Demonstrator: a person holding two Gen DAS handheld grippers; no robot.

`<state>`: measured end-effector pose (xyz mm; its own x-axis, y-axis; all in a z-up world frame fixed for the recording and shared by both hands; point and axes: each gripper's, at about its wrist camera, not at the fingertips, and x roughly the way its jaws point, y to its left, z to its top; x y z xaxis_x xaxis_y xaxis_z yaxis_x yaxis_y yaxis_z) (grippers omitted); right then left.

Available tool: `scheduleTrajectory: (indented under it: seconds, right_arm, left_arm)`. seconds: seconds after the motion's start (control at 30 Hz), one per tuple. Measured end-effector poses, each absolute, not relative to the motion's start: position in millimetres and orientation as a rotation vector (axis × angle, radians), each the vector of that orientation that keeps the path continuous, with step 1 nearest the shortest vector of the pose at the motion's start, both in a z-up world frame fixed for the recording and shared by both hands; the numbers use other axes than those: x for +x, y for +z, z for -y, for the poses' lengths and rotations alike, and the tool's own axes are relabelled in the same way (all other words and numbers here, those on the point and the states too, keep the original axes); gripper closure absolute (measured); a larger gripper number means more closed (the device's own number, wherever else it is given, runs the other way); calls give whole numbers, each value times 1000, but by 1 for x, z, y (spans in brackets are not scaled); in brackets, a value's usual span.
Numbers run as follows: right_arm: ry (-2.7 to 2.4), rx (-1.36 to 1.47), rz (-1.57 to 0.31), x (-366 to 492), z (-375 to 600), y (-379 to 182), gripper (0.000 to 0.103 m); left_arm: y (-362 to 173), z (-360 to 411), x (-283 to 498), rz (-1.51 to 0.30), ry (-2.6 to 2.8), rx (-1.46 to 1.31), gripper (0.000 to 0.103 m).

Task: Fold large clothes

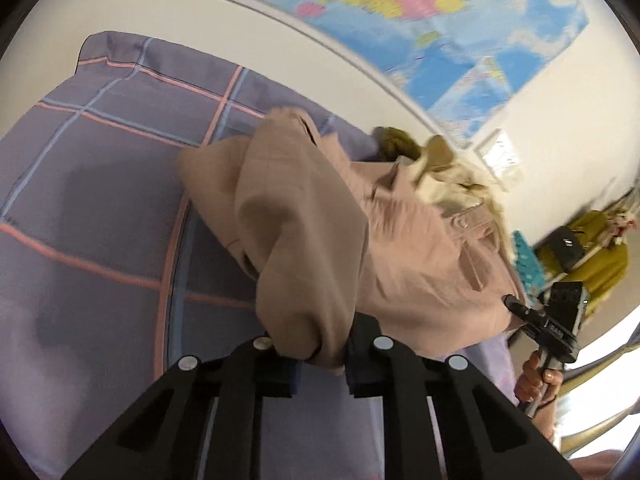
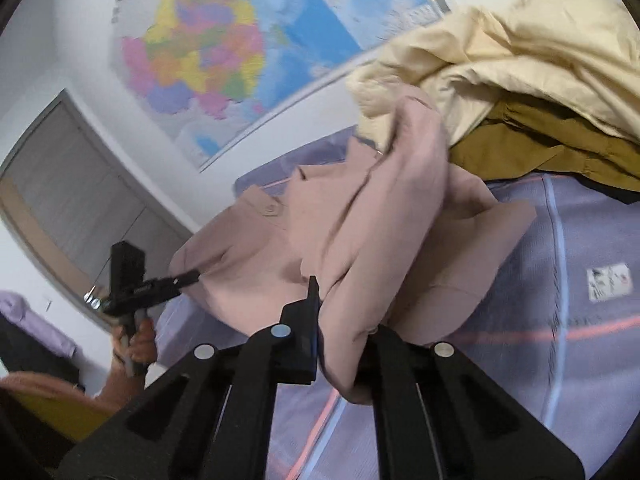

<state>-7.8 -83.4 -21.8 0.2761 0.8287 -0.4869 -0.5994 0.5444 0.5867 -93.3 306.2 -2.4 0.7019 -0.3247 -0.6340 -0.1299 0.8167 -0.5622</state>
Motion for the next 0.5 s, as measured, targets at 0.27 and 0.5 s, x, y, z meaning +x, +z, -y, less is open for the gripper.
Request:
scheduleTrajectory:
  seconds: [0.27, 0.5]
  right_arm:
    - [856, 194, -1082, -23, 93, -67, 54]
    - [675, 129, -867, -17, 122, -21, 18]
  left_arm:
    - [-45, -309, -136, -951, -93, -599, 63]
    - [25, -305, -140, -720, -4, -362, 31]
